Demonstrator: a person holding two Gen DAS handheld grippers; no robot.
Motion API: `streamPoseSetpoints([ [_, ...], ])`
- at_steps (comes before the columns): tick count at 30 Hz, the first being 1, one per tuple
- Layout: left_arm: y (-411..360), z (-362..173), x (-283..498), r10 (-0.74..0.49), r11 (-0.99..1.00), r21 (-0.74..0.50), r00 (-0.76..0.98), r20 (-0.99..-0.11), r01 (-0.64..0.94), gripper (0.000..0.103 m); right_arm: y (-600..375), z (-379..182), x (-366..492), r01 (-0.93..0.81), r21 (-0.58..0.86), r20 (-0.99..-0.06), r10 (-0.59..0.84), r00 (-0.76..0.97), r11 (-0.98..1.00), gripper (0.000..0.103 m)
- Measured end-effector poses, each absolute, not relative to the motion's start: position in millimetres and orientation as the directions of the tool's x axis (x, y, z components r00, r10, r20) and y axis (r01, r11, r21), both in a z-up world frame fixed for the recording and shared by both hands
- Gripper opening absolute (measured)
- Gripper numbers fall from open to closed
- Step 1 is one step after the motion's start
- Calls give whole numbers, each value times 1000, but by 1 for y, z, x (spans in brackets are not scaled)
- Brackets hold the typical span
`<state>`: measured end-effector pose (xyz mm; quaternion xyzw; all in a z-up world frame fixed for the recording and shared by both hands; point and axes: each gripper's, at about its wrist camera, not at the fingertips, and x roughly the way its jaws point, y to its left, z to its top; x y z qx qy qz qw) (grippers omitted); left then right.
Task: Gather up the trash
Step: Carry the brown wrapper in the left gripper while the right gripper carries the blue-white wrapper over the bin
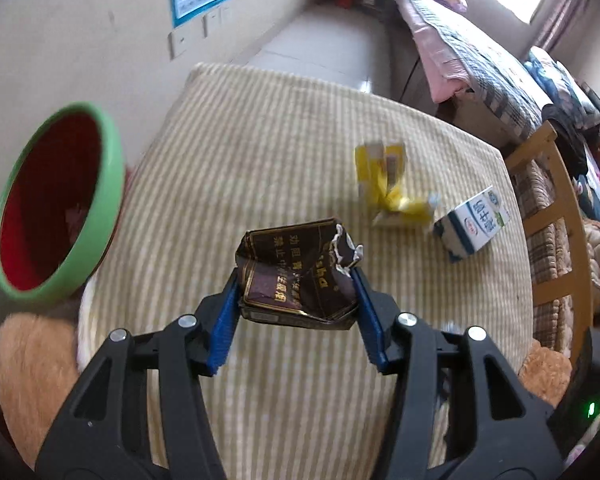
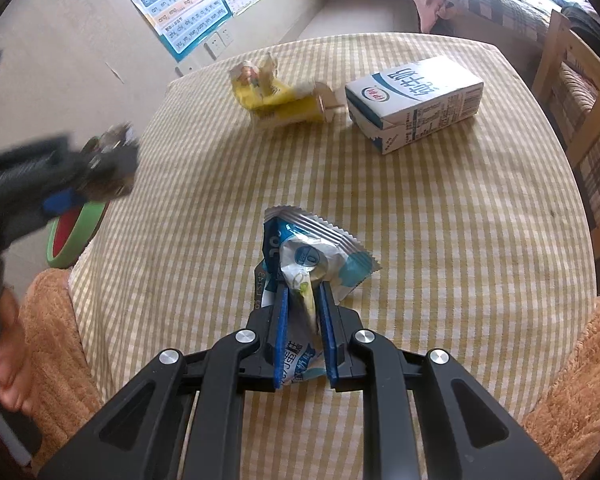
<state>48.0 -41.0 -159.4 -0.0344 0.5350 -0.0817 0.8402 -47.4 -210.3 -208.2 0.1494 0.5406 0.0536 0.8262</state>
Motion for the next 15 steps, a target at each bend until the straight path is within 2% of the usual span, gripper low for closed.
streamPoseSetpoints([
  [15, -33, -140, 46, -146, 986, -86, 483, -864, 143, 51, -190, -169, -40, -12, 307, -846, 279, 455, 952, 16],
])
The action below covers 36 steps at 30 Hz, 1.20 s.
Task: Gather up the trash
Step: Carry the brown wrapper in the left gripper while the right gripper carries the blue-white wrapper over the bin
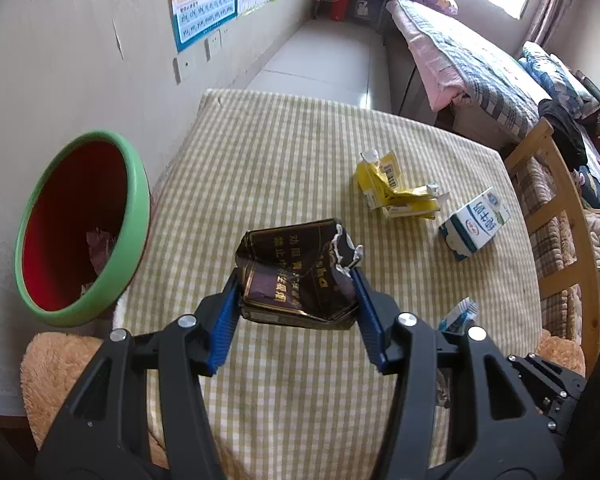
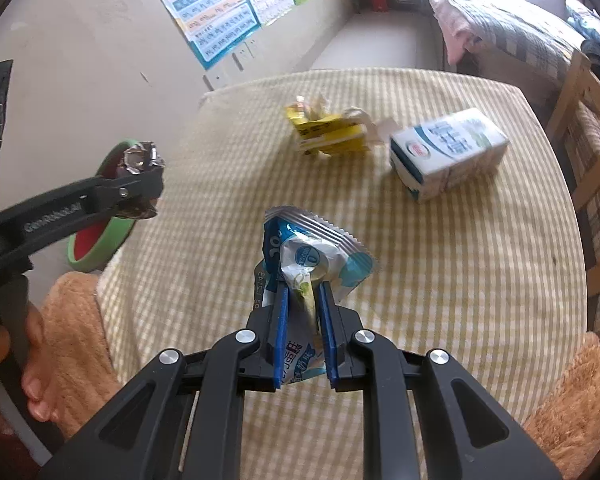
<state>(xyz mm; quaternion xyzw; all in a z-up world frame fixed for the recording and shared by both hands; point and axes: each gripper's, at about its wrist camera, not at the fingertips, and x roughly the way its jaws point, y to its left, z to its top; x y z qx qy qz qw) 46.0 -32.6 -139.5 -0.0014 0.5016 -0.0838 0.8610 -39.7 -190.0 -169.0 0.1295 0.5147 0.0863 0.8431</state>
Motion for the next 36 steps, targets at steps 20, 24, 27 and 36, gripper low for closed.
streamPoseSetpoints([
  [20, 11, -128, 42, -84, 996, -57, 534, -841, 69, 51, -153, -144, -28, -118, 291, -827, 311, 469, 950, 16],
  [24, 13, -127, 41, -83, 996, -58, 539, -838, 64, 51, -152, -144, -28, -123, 286, -827, 310, 469, 950, 16],
  [27, 17, -125, 42, -78, 997, -55, 546, -834, 58, 51, -151, -143, -28, -128, 285, -826, 311, 470, 950, 16],
  [36, 35, -120, 43, -46, 999, -44, 562, -826, 18, 51, -145, -138, -26, -146, 285, -818, 320, 478, 947, 16],
])
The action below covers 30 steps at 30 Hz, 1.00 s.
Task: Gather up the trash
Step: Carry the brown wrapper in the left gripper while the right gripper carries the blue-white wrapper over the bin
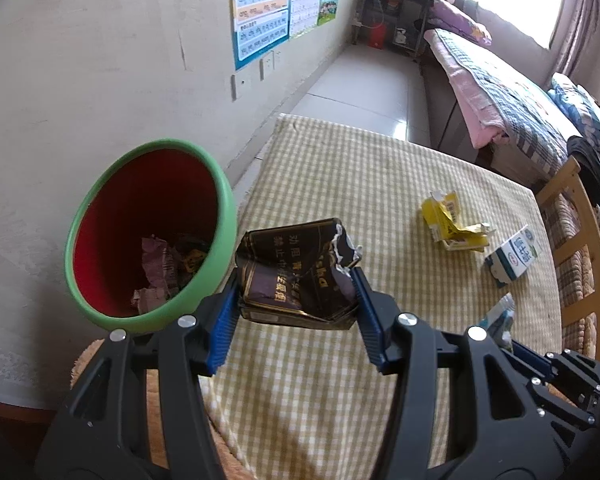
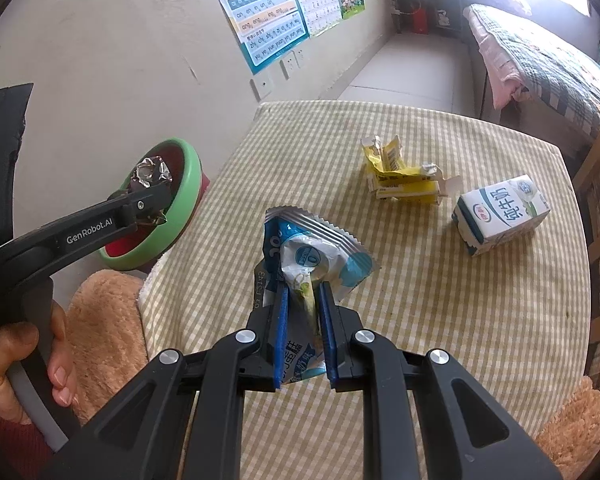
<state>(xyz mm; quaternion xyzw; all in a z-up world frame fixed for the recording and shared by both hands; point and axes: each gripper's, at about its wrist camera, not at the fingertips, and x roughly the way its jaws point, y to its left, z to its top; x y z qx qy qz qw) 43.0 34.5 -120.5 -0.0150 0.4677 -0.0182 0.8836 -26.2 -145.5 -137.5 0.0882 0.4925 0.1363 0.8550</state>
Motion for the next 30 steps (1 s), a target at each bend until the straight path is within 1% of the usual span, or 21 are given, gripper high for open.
streamPoseSetpoints([
  [9, 46, -118, 42, -24, 999, -34, 572, -820, -8, 51, -133, -127, -20, -179, 282, -803, 334, 493, 943, 16],
  [30, 67, -124, 41, 5, 998, -30, 564, -826, -53, 51, -126, -124, -17, -196, 278, -800, 340, 495, 940, 16],
])
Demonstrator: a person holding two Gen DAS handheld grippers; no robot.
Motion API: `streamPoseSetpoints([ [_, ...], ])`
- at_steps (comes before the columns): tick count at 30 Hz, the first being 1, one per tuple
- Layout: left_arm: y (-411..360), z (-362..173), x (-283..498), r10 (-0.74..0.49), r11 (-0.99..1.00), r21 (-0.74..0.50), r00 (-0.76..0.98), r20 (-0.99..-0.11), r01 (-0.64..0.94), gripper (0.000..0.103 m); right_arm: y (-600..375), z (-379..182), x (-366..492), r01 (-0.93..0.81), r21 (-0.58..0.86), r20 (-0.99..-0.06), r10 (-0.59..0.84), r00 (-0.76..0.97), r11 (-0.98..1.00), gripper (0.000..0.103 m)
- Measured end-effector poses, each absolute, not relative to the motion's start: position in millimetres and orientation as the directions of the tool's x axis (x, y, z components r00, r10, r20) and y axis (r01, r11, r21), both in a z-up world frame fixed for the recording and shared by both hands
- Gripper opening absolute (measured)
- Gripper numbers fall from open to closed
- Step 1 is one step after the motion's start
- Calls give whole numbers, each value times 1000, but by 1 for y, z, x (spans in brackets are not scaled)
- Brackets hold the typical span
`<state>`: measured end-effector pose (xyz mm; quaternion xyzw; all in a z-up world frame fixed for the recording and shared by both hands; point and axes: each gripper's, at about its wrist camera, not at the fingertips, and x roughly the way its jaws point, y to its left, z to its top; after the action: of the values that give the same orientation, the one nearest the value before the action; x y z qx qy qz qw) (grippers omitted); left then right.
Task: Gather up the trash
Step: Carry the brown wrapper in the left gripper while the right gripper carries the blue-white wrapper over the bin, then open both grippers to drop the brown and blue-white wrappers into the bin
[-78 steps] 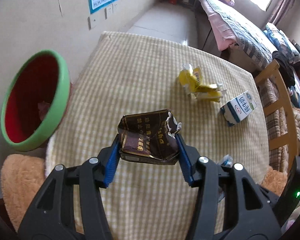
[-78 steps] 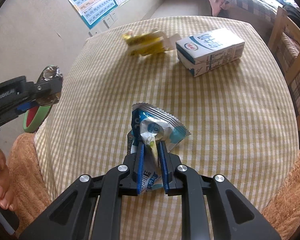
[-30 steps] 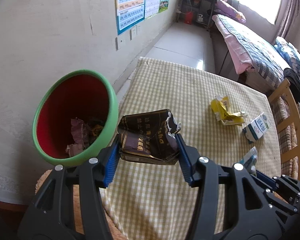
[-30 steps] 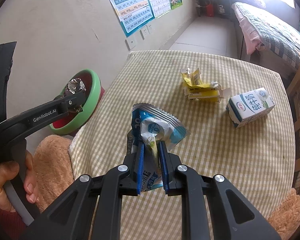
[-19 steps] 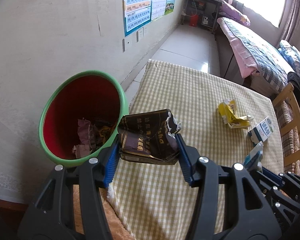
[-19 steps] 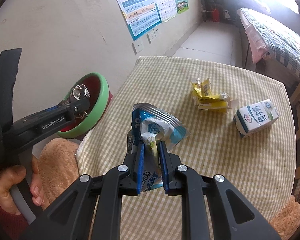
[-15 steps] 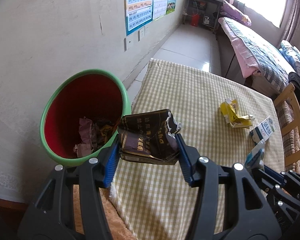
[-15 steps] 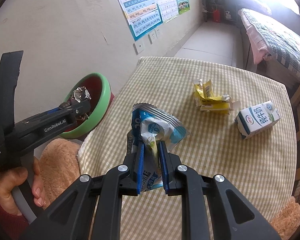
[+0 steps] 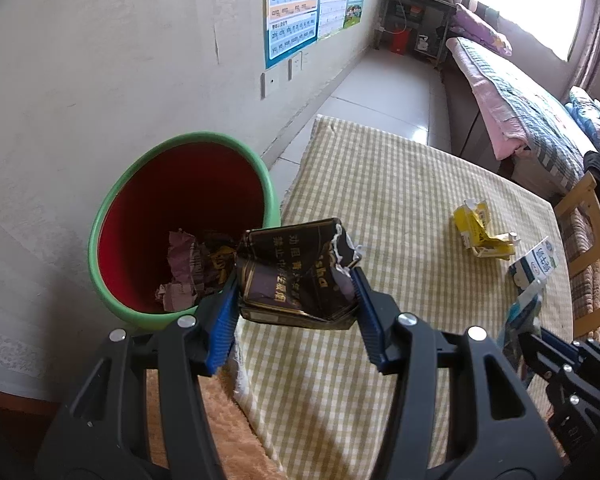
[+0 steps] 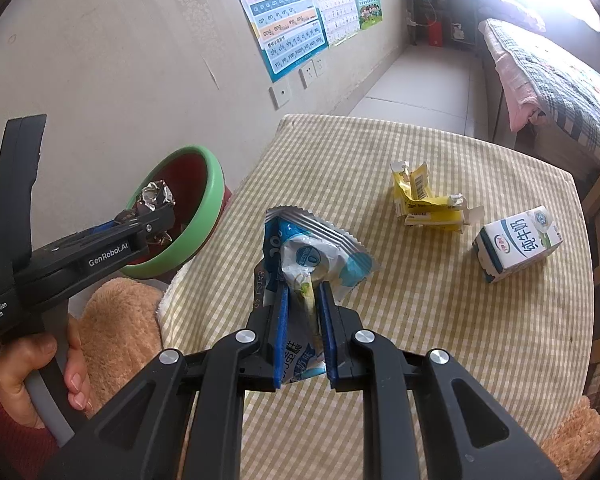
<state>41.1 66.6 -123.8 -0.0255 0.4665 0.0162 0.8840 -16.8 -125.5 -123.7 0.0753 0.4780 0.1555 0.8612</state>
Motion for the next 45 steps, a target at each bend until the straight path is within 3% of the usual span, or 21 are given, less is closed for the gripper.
streamPoseSetpoints([
  [34, 149, -117, 43, 114, 984, 9, 594, -796, -177, 51, -57, -92, 25, -354, 201, -783, 366, 503, 914, 16],
  [45, 218, -128, 70, 121, 964, -36, 556, -823, -264, 51, 24, -104, 81, -455, 313, -785, 497, 370, 834, 16],
])
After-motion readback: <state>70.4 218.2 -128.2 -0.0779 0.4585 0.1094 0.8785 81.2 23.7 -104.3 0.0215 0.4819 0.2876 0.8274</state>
